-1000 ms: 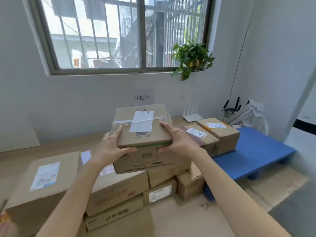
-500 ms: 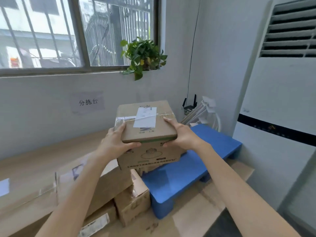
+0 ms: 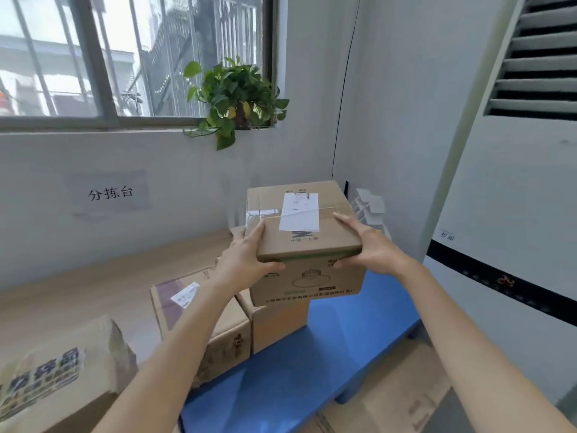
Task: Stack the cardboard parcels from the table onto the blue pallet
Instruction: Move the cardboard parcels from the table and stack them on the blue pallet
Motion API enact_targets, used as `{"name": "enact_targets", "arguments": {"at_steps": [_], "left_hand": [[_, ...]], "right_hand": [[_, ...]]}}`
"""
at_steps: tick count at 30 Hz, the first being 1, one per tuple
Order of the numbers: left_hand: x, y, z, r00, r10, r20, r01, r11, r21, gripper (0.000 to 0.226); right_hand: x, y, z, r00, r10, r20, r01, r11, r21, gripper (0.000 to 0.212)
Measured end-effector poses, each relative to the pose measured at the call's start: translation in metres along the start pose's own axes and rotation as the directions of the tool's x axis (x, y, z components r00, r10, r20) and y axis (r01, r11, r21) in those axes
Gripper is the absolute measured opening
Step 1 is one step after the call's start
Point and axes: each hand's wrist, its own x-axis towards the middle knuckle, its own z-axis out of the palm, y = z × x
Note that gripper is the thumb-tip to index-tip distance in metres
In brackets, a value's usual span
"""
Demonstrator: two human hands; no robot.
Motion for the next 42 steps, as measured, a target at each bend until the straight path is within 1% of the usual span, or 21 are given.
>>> {"name": "enact_targets", "arguments": {"at_steps": [7, 12, 18, 22, 26, 27, 31, 35, 38, 42], "left_hand": [[0.081, 0.043, 0.066, 1.000, 0.007, -0.030, -0.008, 0.999, -0.032, 0.095], [0.130, 0.061, 0.124, 0.998, -0.056, -0.022, 0.055, 0.996, -0.072, 0.094], [0.165, 0.061, 0.187, 0.991, -0.127, -0.030, 0.127, 0.992, 0.015, 0.093], [0.171, 0.052, 0.215, 0.977, -0.211, -0.002, 0.210, 0.970, 0.126, 0.090], [0.173, 0.025, 0.235, 0.966, -0.255, -0.043, 0.256, 0.914, 0.316, 0.088], [0.172, 0.021, 0.239, 0.962, -0.270, -0.045, 0.269, 0.901, 0.340, 0.087], [0.168, 0.010, 0.252, 0.952, -0.298, -0.074, 0.303, 0.875, 0.378, 0.087], [0.166, 0.005, 0.262, 0.945, -0.312, -0.099, 0.322, 0.831, 0.454, 0.085], [0.167, 0.005, 0.264, 0.940, -0.321, -0.114, 0.337, 0.830, 0.444, 0.085], [0.169, 0.005, 0.262, 0.931, -0.351, -0.095, 0.357, 0.829, 0.430, 0.085]], "right_hand": [[0.073, 0.098, -0.044, 0.999, 0.001, 0.047, -0.004, 0.998, 0.057, 0.104], [0.129, 0.170, -0.061, 0.992, -0.024, 0.125, 0.016, 0.998, 0.066, 0.105], [0.177, 0.239, -0.050, 0.978, -0.030, 0.204, 0.018, 0.998, 0.060, 0.105], [0.194, 0.275, -0.017, 0.962, -0.030, 0.270, -0.006, 0.991, 0.134, 0.105], [0.204, 0.298, 0.024, 0.946, -0.029, 0.322, -0.014, 0.991, 0.133, 0.106], [0.205, 0.302, 0.033, 0.942, -0.030, 0.333, -0.016, 0.990, 0.137, 0.106], [0.206, 0.315, 0.059, 0.930, -0.040, 0.365, -0.022, 0.986, 0.164, 0.106], [0.209, 0.325, 0.073, 0.922, -0.049, 0.384, -0.026, 0.982, 0.187, 0.104], [0.214, 0.327, 0.075, 0.917, -0.064, 0.393, -0.021, 0.978, 0.209, 0.103], [0.221, 0.324, 0.077, 0.908, -0.070, 0.413, -0.018, 0.979, 0.205, 0.105]]}}
